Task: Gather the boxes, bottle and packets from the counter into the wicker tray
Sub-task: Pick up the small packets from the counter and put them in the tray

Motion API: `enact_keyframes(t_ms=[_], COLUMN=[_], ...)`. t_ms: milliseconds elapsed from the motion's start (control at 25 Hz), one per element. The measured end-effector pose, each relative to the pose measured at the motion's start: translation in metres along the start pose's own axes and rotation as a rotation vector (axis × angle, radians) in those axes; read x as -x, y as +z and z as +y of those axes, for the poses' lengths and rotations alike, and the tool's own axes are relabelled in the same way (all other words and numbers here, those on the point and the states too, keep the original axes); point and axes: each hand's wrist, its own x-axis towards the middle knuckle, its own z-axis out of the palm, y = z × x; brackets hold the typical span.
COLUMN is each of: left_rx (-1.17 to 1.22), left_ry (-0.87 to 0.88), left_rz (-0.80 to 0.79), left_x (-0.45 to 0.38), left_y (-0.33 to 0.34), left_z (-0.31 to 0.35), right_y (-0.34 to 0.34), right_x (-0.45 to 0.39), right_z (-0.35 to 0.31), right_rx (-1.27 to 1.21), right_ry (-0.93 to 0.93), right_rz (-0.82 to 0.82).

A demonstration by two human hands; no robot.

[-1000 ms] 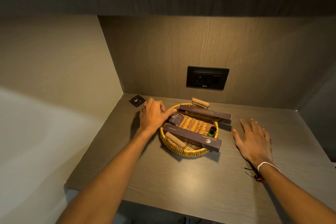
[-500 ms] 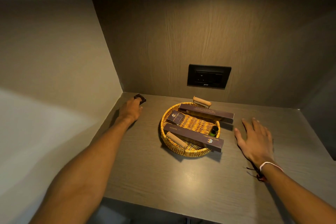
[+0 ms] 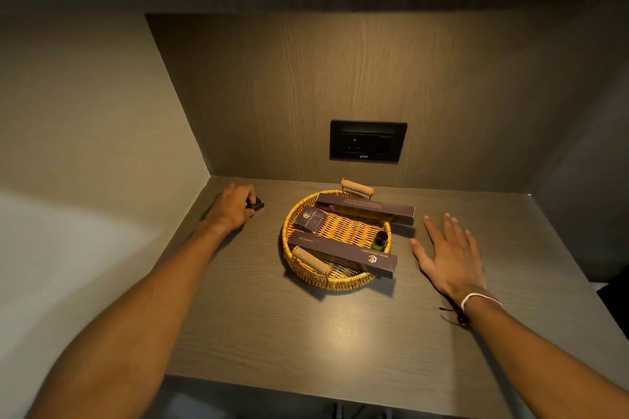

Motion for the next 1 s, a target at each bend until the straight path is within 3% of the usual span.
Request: enact_keyframes(t_ms=[200, 320, 560, 1000], left_rx=[0.198, 0.226, -0.044, -0.286], left_ry=[0.187, 0.348, 0.457, 0.379], left_rz=[0.018, -0.122, -0.304, -0.078], left_x=[0.015, 0.031, 0.046, 0.047], left_y=[-0.021, -0.029, -0.013, 0.022], left_z=[0.052, 0.096, 0.144, 0.152], right_y=[-0.005, -0.007, -0.004, -0.002], right_x=[0.002, 0.002, 0.001, -0.002], right_z=[-0.003, -0.004, -0.002, -0.003], right_rx=[-0.042, -0.062, -0.077, -0.067], right_ry=[0.012, 0.016, 0.021, 0.027], right_rz=[0.008, 0.014, 0.024, 0.047])
